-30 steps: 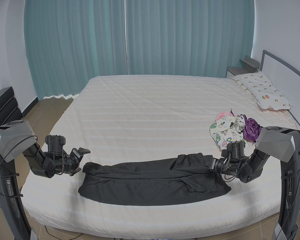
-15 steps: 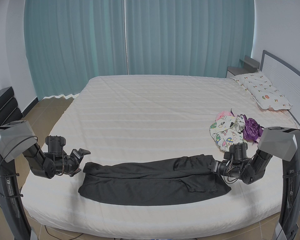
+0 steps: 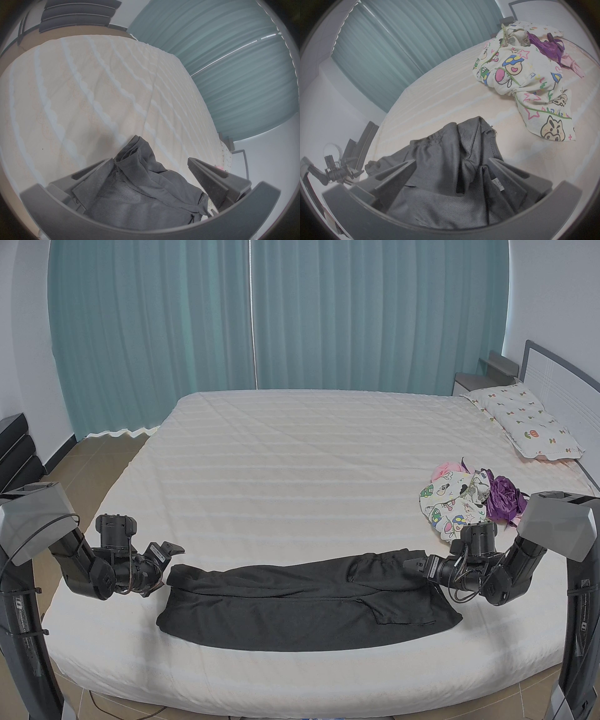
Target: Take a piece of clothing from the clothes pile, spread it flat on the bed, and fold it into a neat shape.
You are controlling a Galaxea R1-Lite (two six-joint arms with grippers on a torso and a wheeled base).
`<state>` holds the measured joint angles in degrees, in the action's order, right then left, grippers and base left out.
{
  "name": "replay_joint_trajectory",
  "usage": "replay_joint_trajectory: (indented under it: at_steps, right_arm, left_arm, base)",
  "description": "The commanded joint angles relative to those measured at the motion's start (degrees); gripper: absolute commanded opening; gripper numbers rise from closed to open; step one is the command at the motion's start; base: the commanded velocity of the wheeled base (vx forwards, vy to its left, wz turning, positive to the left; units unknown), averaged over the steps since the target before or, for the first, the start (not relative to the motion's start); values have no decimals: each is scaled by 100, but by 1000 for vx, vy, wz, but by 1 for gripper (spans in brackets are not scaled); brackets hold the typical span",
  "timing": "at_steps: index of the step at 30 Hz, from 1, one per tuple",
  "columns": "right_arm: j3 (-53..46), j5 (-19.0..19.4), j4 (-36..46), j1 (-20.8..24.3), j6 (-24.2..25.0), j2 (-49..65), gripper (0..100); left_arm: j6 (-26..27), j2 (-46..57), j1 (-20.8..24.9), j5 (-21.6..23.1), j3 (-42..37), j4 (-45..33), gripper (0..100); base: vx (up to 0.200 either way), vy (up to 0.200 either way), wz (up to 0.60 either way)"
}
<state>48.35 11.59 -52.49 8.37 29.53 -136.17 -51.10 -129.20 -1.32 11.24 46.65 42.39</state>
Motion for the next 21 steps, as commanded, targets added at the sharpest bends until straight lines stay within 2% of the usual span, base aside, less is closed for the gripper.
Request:
replay_joint_trajectory:
  at_steps: [1, 5, 8, 9, 15, 21]
  right_arm:
    - [-124, -131, 55, 59, 528, 398, 100]
    - [-300, -491, 37, 208, 1020, 548, 100]
    - [-431, -623, 64, 296, 1328, 653, 100]
    - [-475, -694, 81, 349, 1451, 679, 100]
    - [-660, -1133, 81, 578, 1794, 662, 100]
    - [-757, -1186, 108, 727, 2110, 662, 100]
  left_arm:
    - [224, -246, 211, -386, 151, -2, 100]
    - [241, -431, 316, -711, 388, -20, 100]
    - [241, -528, 325, -860, 520, -64, 100]
    - [250, -545, 334, -869, 538, -134, 0]
    - [268, -563, 334, -966, 784, -609, 0]
    - [259, -536, 334, -1036, 784, -688, 0]
  base:
    - [0, 0, 0]
    - [0, 0, 0]
    - [0, 0, 0]
    - [0, 0, 0]
    - [0, 0, 0]
    - [0, 0, 0]
